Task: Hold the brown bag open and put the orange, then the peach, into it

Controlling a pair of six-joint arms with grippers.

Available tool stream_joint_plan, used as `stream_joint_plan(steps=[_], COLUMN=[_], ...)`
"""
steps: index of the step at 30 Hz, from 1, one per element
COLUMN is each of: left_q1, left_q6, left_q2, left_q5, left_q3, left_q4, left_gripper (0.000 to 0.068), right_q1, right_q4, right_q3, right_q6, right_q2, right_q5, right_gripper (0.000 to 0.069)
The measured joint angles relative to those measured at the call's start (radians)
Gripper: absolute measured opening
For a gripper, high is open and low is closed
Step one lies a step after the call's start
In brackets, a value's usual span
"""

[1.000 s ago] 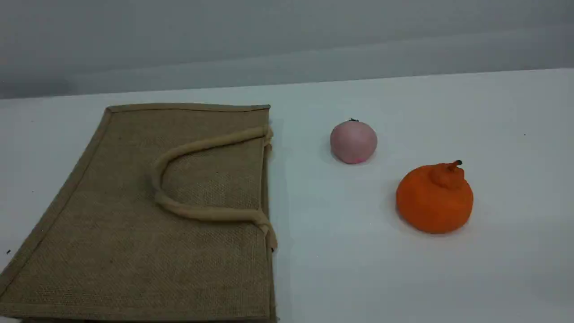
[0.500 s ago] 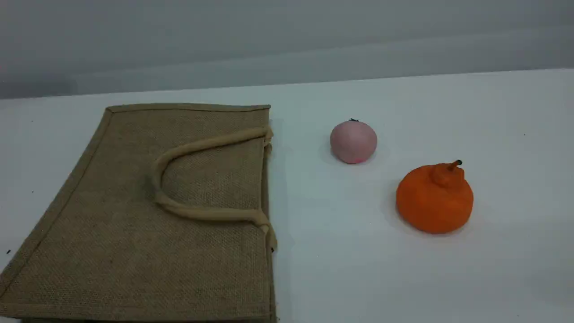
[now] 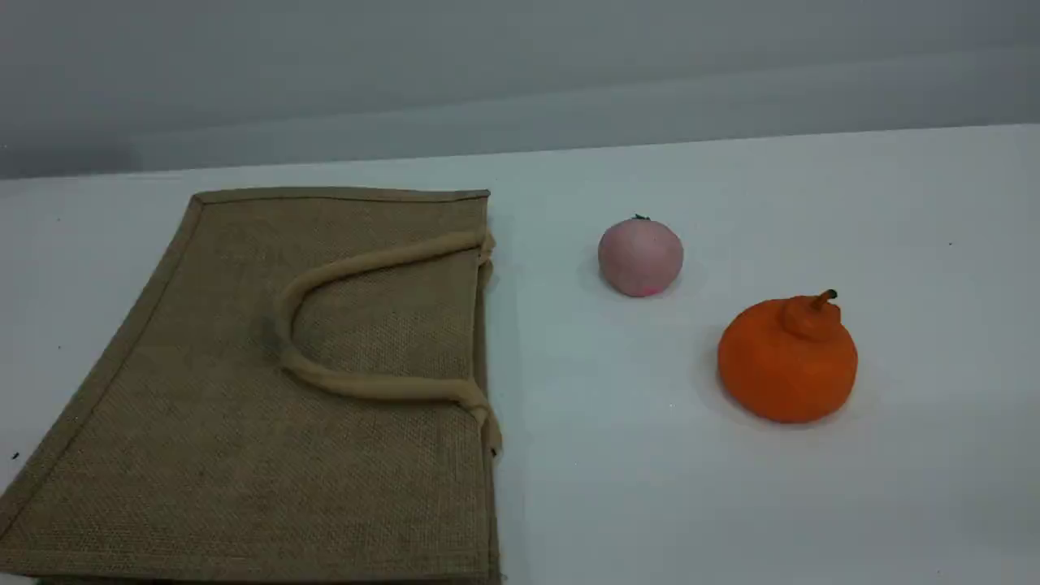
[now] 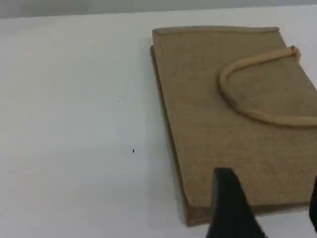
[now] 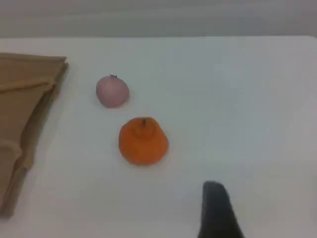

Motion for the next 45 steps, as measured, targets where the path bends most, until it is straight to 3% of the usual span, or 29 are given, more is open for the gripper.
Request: stream_joint_plan(steps=[8,15,21,27,32,38,45], left_q1=[0.0,0.001,0.001,0.002,0.002,0.002,0.002], left_q6=[0.0,-0.011,-0.009,0.036,0.055,0.162,0.165], left_q2=[0.007,0.177,0.474,0.815,1.1,1.413,1.737], left_q5=[-0.019,-0.244,-0.353,-0.387,-0.487,-0.526,-0.529], left_q3=[-0.018,-0.045,-0.142,-0.232,-0.289,-0.402,-0.558], left_q4=[0.0,0.001,-0.074,-0.099,-0.204,-0.364,-0.482], left_gripper=[0.0351,0.0351,0.0351,0.0351,0.0351,0.0351,0.0351], right_q1=[0.0,0.0,0.0,0.0,0.0,0.0,0.0], right_q4=[0.031,0.104,0.181,0.392,0.634,0.938,1.215], right_q3=[0.0,-0.023,-0.05,-0.05,-0.088,-0.173,-0.262], right_q6=[-0.023,-0.099,-0.149,-0.282,-0.484,-0.734,-0.976], right_q2=[0.0,0.143,0.378,0.68,0.933,1.211,1.465], right_q5=[-0.008,-0.042,-0.28,-0.566,-0.707,-0.713,-0.705], right_gripper=[0.0376,0.0376,0.0376,0.0376,0.0376,0.0376,0.0375])
